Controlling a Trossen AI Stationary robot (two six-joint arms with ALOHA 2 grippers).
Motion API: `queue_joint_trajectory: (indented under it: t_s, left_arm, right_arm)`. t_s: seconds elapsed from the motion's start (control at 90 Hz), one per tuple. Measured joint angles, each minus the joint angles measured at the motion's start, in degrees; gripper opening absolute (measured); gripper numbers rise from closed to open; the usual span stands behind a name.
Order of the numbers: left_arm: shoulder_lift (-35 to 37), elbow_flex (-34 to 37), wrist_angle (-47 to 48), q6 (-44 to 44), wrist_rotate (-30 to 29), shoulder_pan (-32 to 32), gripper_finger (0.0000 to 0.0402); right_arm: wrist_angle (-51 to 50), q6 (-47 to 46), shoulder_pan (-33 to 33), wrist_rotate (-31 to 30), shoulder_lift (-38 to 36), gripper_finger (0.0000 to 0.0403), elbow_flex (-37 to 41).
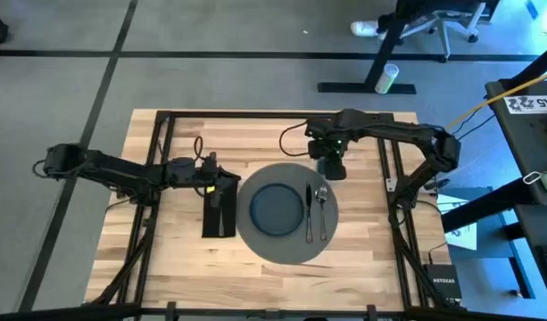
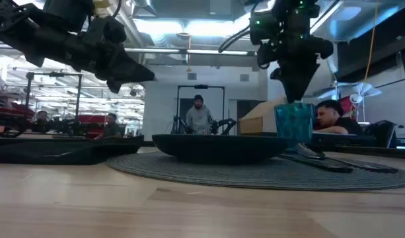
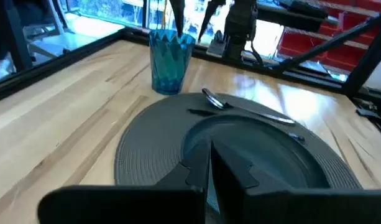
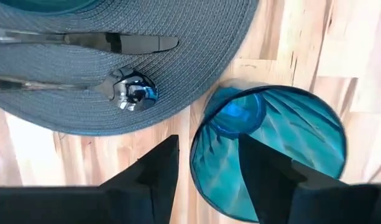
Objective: Set table place
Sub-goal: Return to Home Position
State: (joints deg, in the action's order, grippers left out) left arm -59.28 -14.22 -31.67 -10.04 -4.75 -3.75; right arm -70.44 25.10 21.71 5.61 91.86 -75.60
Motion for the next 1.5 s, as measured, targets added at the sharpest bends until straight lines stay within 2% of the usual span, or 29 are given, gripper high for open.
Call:
queue_joint_trajectory:
  t_s: [0.378,0.5,0.633,0.7,0.756,0.933,1.078,1.256,1.5]
  left_arm:
    - [20.8,0.0,18.6,1.5,0.6,1.1,0.0000]
    - [26.7,0.0,24.0,1.7,0.4,1.1,0.0000]
    - [31.8,0.0,29.4,1.6,-2.5,1.1,0.0000]
    - [34.0,0.0,31.1,1.6,-3.2,1.1,0.0000]
    - [35.6,0.0,32.1,1.6,-3.3,1.1,0.0000]
    - [38.9,0.0,33.3,2.1,-3.8,1.1,0.0000]
    - [40.2,0.2,34.9,2.5,-6.8,1.1,0.0000]
    - [42.1,3.9,32.0,1.6,-7.6,1.1,0.0000]
    - [46.0,8.6,27.6,1.5,-8.6,2.7,0.0000]
  right_arm:
    - [-8.0,2.5,0.0,0.0,-7.0,0.0145,-1.3]
    - [-9.1,2.5,-0.1,0.0,-10.7,0.0115,-1.3]
    - [-7.3,3.8,-2.1,-0.5,-15.1,0.0056,-1.2]
    - [-3.4,4.4,-3.7,-0.5,-17.8,0.0021,-0.4]
    - [0.6,5.2,-5.1,-0.5,-20.1,0.0007,1.1]
    - [13.3,5.6,-8.8,-0.9,-26.4,0.0009,9.2]
    - [27.3,5.8,-9.9,-1.3,-31.4,0.0002,18.9]
    - [45.4,4.0,-10.1,0.3,-36.7,0.0000,32.5]
    - [65.6,3.8,-10.1,0.5,-42.8,0.0000,46.6]
